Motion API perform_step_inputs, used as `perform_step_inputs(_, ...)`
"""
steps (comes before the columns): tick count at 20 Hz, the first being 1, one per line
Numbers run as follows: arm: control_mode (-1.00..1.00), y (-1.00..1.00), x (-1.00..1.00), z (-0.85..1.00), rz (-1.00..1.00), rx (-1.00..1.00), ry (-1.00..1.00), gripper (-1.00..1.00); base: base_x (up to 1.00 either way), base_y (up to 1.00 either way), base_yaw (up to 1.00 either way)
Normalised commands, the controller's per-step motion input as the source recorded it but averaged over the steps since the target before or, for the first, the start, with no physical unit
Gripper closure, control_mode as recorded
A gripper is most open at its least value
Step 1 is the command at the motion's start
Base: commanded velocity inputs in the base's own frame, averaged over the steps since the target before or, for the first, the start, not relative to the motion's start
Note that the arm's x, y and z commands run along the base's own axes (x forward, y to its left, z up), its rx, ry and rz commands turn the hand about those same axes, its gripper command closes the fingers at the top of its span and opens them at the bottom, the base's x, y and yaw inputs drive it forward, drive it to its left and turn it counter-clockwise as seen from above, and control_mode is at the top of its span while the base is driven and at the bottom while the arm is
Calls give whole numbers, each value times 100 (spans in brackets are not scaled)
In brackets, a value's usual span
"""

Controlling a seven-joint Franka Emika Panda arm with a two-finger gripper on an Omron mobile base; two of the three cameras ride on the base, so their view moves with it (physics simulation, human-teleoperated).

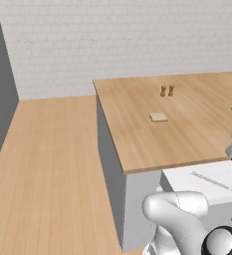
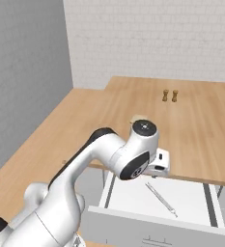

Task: Pick the tongs from the drawer and place it on the counter.

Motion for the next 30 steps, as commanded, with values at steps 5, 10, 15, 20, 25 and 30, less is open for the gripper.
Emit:
perform_step_inputs(5, -100, -45, 4, -13, -4, -1, 1, -100, 0, 0, 0)
perform_step_inputs(10, -100, -25, 2, -24, -1, 0, 0, -100, 0, 0, 0)
perform_step_inputs(15, -100, -5, 9, -44, -1, 0, 2, -100, 0, 0, 0)
perform_step_inputs(20, -100, -8, 21, -55, 0, 0, 7, -100, 0, 0, 0)
perform_step_inputs(25, -100, -24, 7, -53, 0, 0, 4, -100, 0, 0, 0)
perform_step_inputs(30, -100, -30, 0, -59, 0, 0, 0, -100, 0, 0, 0)
